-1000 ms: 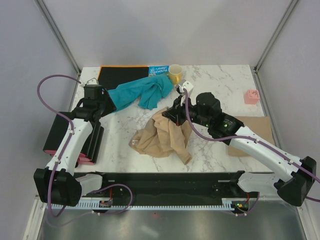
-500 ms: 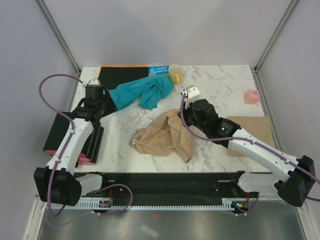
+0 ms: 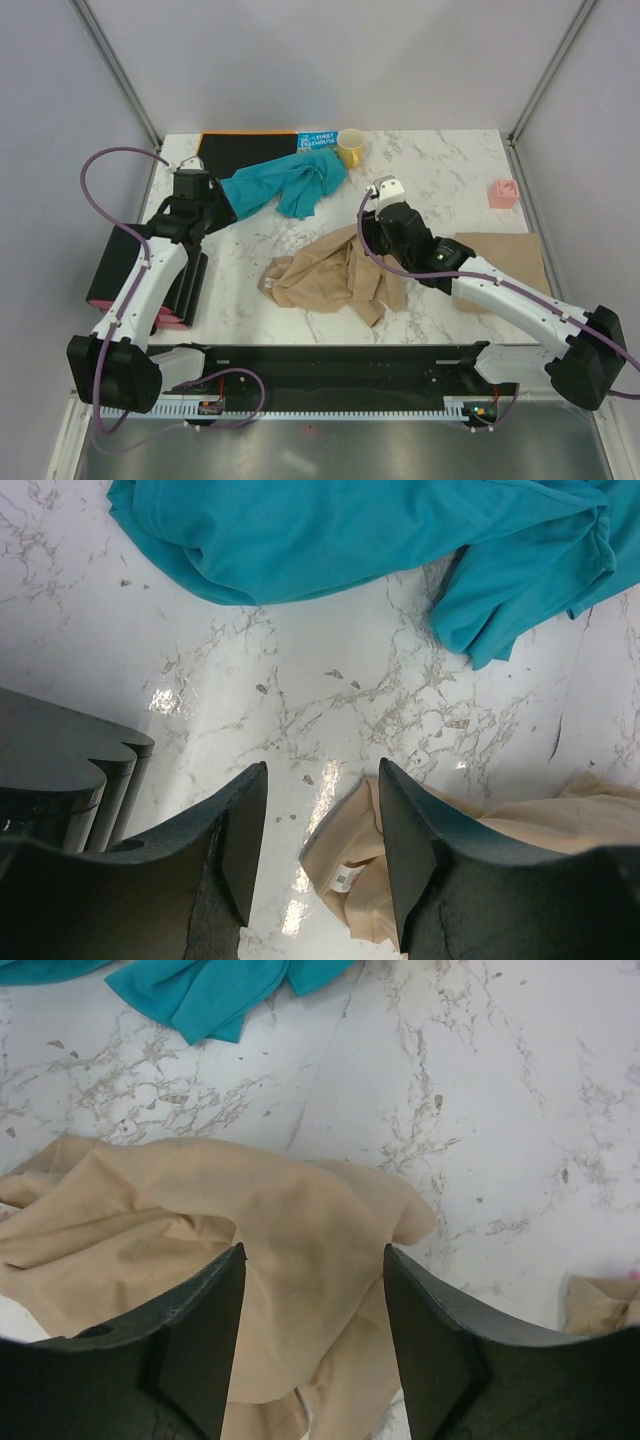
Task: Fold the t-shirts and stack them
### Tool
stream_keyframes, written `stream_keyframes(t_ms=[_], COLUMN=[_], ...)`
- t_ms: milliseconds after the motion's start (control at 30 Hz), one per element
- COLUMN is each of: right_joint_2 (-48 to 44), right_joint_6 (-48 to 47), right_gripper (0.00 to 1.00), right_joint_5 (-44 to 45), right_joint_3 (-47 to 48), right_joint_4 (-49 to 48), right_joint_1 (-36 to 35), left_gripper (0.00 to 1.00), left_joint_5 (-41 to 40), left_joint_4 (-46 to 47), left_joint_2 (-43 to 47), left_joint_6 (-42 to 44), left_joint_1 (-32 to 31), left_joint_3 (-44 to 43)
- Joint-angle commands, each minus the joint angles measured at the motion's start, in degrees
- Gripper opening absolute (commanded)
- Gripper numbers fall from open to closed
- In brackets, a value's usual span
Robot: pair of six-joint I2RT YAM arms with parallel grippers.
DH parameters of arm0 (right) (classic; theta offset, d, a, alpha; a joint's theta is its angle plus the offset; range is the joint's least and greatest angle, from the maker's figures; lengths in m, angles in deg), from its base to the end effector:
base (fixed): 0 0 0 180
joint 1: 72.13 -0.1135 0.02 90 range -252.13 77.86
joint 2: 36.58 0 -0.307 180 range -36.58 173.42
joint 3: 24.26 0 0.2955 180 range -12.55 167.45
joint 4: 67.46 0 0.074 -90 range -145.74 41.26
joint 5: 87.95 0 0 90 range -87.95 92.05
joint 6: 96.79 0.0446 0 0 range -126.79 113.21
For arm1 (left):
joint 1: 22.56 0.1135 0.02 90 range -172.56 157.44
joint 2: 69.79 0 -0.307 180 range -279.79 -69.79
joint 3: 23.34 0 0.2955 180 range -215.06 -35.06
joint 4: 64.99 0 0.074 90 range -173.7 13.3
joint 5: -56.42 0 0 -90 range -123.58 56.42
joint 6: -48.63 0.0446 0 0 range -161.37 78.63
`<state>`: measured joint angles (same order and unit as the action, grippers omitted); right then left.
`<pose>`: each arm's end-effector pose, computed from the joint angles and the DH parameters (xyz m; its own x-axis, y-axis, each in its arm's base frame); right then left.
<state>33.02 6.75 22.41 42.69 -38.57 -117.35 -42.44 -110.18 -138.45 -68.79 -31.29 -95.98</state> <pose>0.2272 0.2069 0.3270 -0.4651 -0.1571 -0.8712 -0.3576 0.9336 0.0226 0.2896 -0.0375 0.3422 -0.5944 -0.3691 -0.7145 -0.2684 0.9286 -0.2564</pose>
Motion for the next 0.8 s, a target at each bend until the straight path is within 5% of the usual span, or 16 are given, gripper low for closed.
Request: stream_keyframes(t_ms=[0, 100, 367, 767], right_joint_2=[-2.6, -4.3, -4.5, 1.1], right_joint_6=[-4.3, -6.6, 0.8, -1.5], right_gripper=[0.63, 0.62, 0.61, 0.62], right_joint_5=[6.2, 10.3, 0.8, -2.3], right_joint_3=[1.7, 4.4, 7.5, 17.6], right_joint_4=[-0.4, 0.8, -1.9, 3.8], right_joint_1=[0.0, 1.0, 1.8, 1.8], left_gripper=[0.56, 0.56, 0.56, 0.56], left_joint_5=[-0.8, -0.9, 0.9, 1.4], left_joint_4=[1.7, 1.7, 1.8, 1.4], left_joint_2=[2.2, 2.4, 2.6, 4.1], left_joint_6=[2.3, 2.5, 2.3, 1.8], left_joint_1=[-0.4, -0.4, -0.4, -0.5], left_joint_3=[-0.6, -0.7, -1.4, -1.4])
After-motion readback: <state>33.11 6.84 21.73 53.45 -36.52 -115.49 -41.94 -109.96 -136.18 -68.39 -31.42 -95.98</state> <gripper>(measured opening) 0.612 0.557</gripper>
